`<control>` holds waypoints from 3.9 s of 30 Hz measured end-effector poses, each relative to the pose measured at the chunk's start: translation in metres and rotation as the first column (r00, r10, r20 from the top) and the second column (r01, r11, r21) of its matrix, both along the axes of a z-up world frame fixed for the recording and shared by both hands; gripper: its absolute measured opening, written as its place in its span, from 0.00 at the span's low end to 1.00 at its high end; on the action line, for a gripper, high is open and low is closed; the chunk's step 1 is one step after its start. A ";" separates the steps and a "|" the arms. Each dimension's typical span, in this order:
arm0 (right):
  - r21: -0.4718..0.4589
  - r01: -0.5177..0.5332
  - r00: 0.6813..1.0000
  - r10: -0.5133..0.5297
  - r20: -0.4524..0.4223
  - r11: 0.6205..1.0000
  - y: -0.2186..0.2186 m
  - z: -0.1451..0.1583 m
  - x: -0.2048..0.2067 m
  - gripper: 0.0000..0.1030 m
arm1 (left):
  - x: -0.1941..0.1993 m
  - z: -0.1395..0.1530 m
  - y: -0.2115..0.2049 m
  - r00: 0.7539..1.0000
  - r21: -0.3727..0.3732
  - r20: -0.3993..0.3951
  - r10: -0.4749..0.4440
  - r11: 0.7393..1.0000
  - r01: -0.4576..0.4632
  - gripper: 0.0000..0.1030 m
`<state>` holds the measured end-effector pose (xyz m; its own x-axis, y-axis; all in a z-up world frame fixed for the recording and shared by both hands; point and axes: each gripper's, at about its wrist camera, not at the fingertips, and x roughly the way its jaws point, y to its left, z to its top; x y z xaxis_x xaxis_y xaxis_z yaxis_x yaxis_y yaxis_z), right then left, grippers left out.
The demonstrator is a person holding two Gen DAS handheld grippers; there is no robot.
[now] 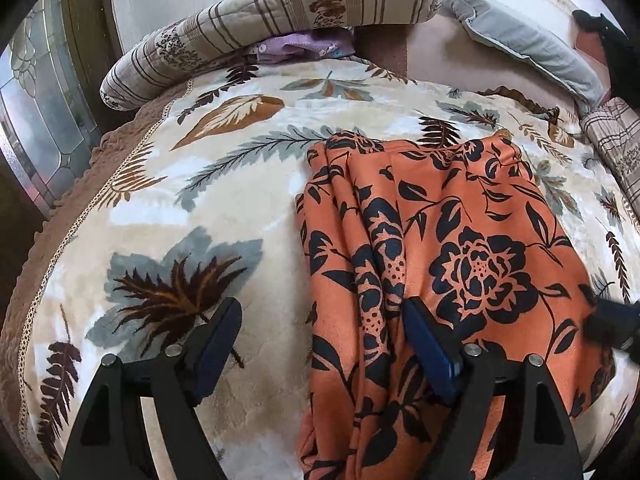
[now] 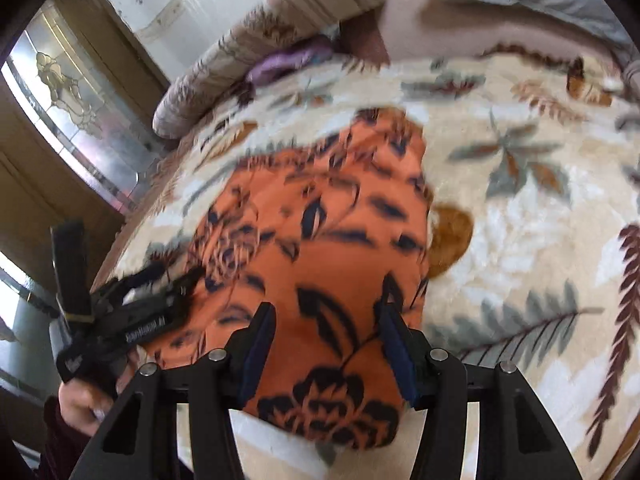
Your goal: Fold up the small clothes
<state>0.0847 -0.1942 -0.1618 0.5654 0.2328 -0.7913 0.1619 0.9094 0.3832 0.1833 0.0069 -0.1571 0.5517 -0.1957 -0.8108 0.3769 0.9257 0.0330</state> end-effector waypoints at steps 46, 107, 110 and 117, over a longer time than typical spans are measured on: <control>-0.024 -0.035 0.999 0.036 0.015 0.999 0.002 0.005 0.001 0.57 | 0.004 0.000 0.000 1.000 -0.009 -0.019 0.019 1.000 -0.019 0.82; 0.004 -0.006 0.999 0.006 0.041 1.000 -0.047 0.045 0.068 0.56 | 0.018 0.026 0.012 0.983 -0.318 -0.097 -0.154 0.941 0.116 0.83; -0.010 0.044 0.998 -0.043 0.037 0.999 -0.062 0.042 0.097 0.54 | 0.004 0.025 0.008 0.973 -0.256 -0.031 -0.229 0.943 0.214 0.83; 0.125 0.115 0.993 -0.119 0.022 0.985 -0.084 0.003 0.152 0.37 | -0.012 0.032 0.010 0.938 -0.294 0.019 -0.346 0.895 0.336 0.83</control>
<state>0.2370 -0.2781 -0.1586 0.6169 0.2584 -0.7434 0.2514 0.8304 0.4972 0.1709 0.0171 -0.1256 0.3831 -0.5948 -0.7067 0.6673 0.7072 -0.2335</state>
